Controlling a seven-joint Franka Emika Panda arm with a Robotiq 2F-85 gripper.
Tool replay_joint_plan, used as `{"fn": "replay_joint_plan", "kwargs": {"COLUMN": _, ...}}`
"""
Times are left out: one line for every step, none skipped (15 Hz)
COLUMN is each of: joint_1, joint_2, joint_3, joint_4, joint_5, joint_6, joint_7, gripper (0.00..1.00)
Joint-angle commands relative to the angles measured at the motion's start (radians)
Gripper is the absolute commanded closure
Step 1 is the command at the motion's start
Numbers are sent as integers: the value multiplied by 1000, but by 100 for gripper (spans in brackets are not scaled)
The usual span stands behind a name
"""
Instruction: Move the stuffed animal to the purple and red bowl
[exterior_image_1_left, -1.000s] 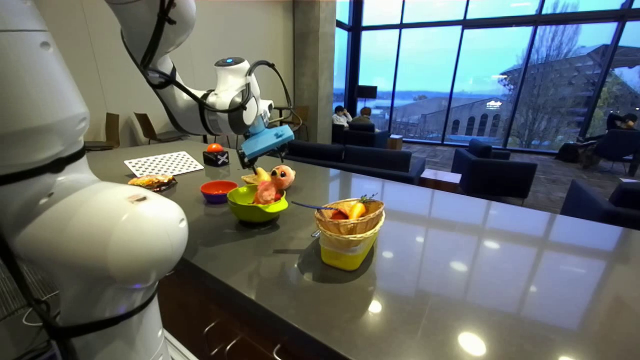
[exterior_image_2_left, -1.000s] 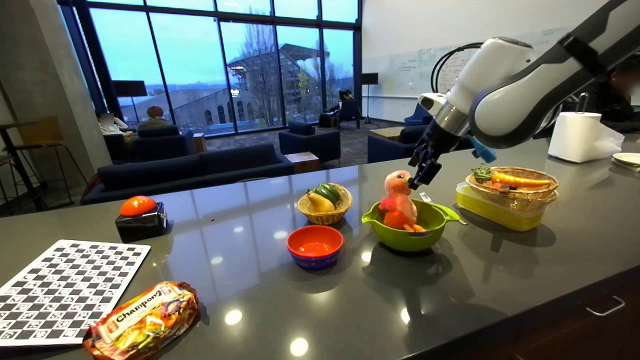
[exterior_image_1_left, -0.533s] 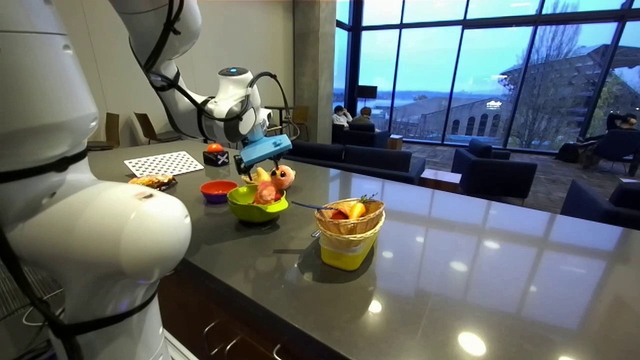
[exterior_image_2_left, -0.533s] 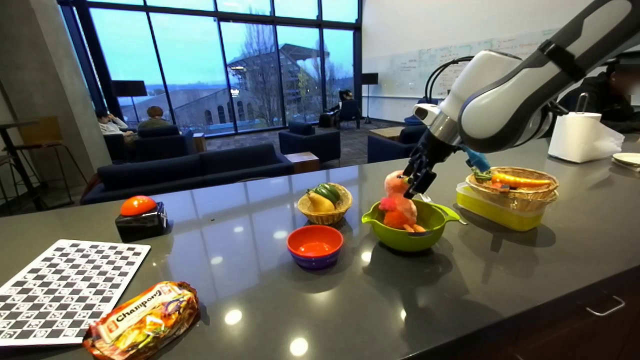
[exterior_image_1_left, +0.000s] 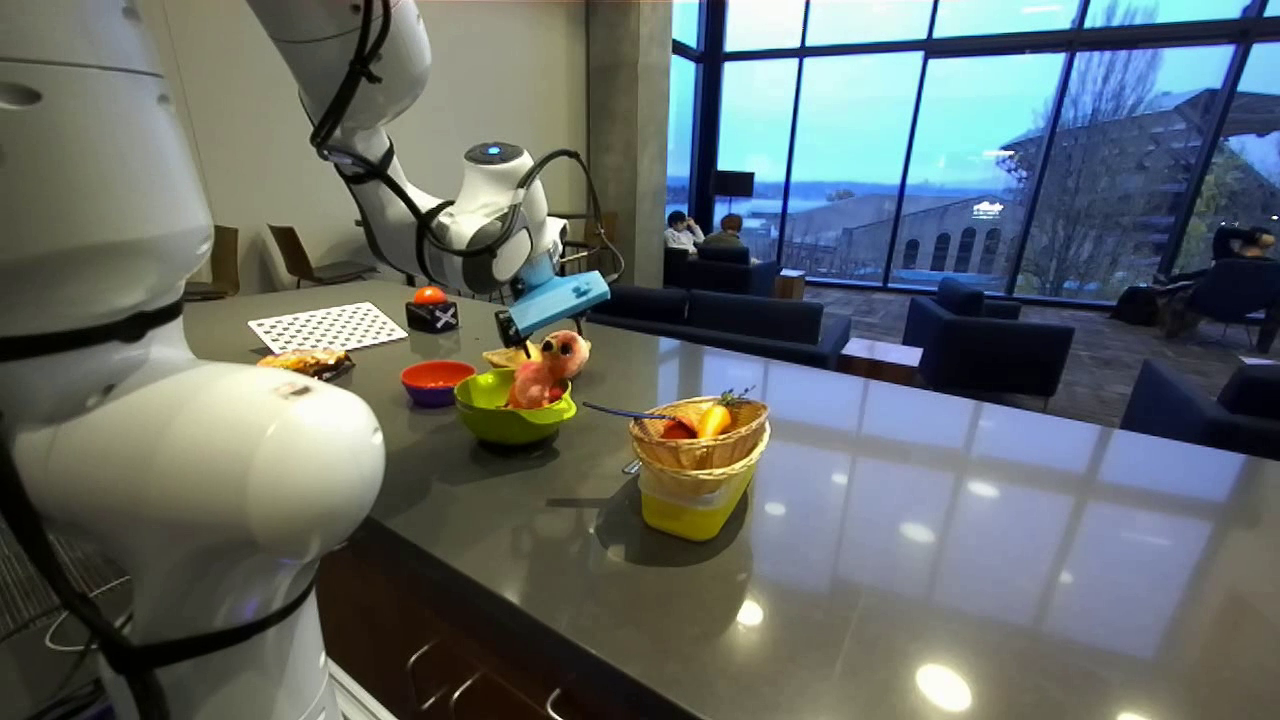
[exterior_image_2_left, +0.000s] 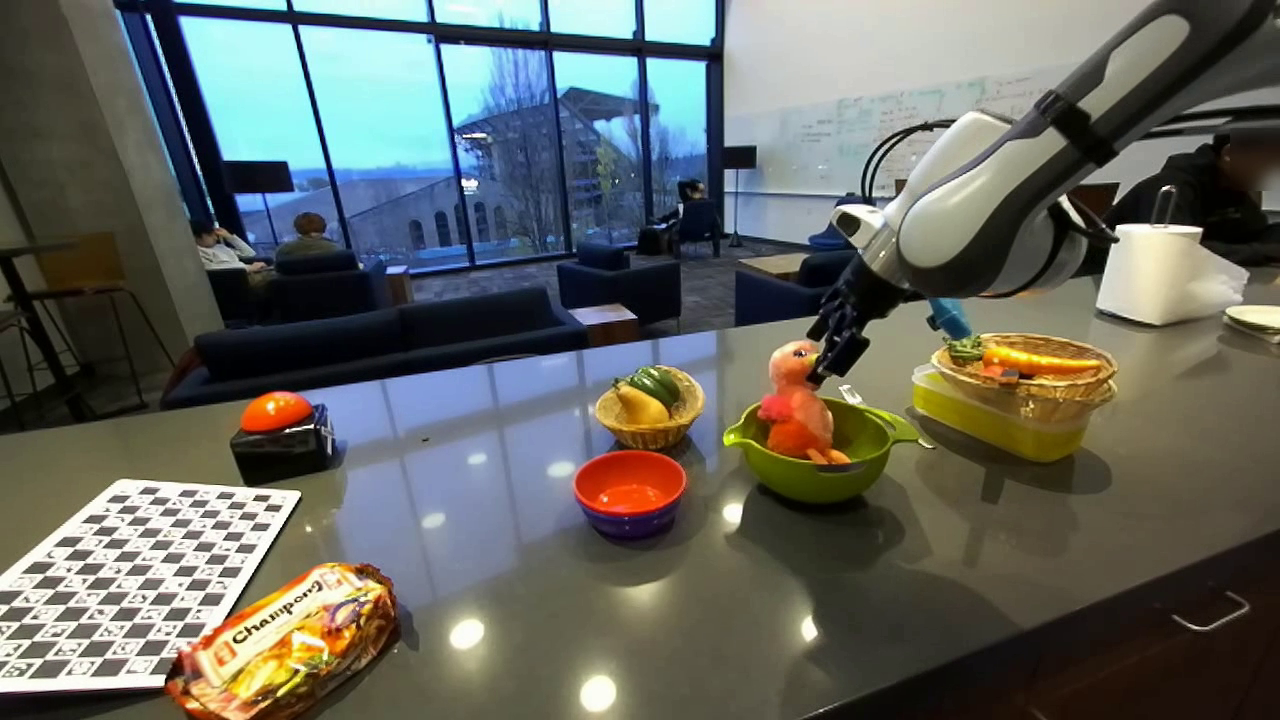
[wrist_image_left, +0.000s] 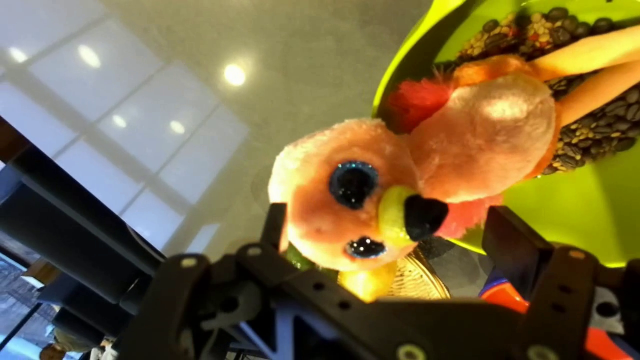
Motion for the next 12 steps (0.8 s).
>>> {"fn": "replay_joint_plan", "kwargs": {"joint_1": 42, "joint_2": 35, "joint_3": -33, "joint_4": 39, "joint_5": 107, "joint_6": 21, "joint_7": -104, "gripper": 0}}
{"fn": "replay_joint_plan", "kwargs": {"joint_1": 50, "joint_2": 39, "joint_3": -37, "joint_4": 47, "joint_5": 142, "joint_6": 19, "joint_7": -136, "gripper": 0}}
{"fn": "replay_joint_plan", "kwargs": {"joint_1": 57, "joint_2": 45, "joint_3": -40, "joint_4": 57, "joint_5": 180, "joint_6": 16, "joint_7": -170, "gripper": 0}}
{"fn": "replay_joint_plan", "kwargs": {"joint_1": 63, "joint_2": 52, "joint_3": -43, "joint_4": 70, "joint_5": 218, "joint_6": 14, "joint_7": -207, "gripper": 0}}
{"fn": "replay_joint_plan", "kwargs": {"joint_1": 69, "joint_2": 60, "joint_3": -46, "joint_4": 85, "joint_5": 259, "joint_6": 8, "joint_7": -247, "gripper": 0}}
{"fn": "replay_joint_plan", "kwargs": {"joint_1": 71, "joint_2": 67, "joint_3": -49, "joint_4": 99, "joint_5": 297, "joint_6": 1, "joint_7": -285, "gripper": 0}}
{"fn": "replay_joint_plan", "kwargs": {"joint_1": 70, "joint_2": 76, "joint_3": -49, "joint_4": 112, "joint_5": 331, "joint_6": -6, "joint_7": -319, "gripper": 0}}
{"fn": "replay_joint_plan", "kwargs": {"joint_1": 68, "joint_2": 86, "joint_3": -50, "joint_4": 126, "joint_5": 367, "joint_6": -14, "joint_7": -354, "gripper": 0}}
{"fn": "replay_joint_plan", "kwargs": {"joint_1": 62, "joint_2": 96, "joint_3": -48, "joint_4": 138, "joint_5": 394, "joint_6": -19, "joint_7": -382, "gripper": 0}}
{"fn": "replay_joint_plan", "kwargs": {"joint_1": 57, "joint_2": 105, "joint_3": -48, "joint_4": 150, "joint_5": 430, "joint_6": -31, "joint_7": -412, "gripper": 0}}
{"fn": "replay_joint_plan", "kwargs": {"joint_1": 52, "joint_2": 113, "joint_3": -48, "joint_4": 159, "joint_5": 458, "joint_6": -40, "joint_7": -435, "gripper": 0}}
{"fn": "replay_joint_plan", "kwargs": {"joint_1": 46, "joint_2": 127, "joint_3": -50, "joint_4": 172, "joint_5": 489, "joint_6": -58, "joint_7": -457, "gripper": 0}}
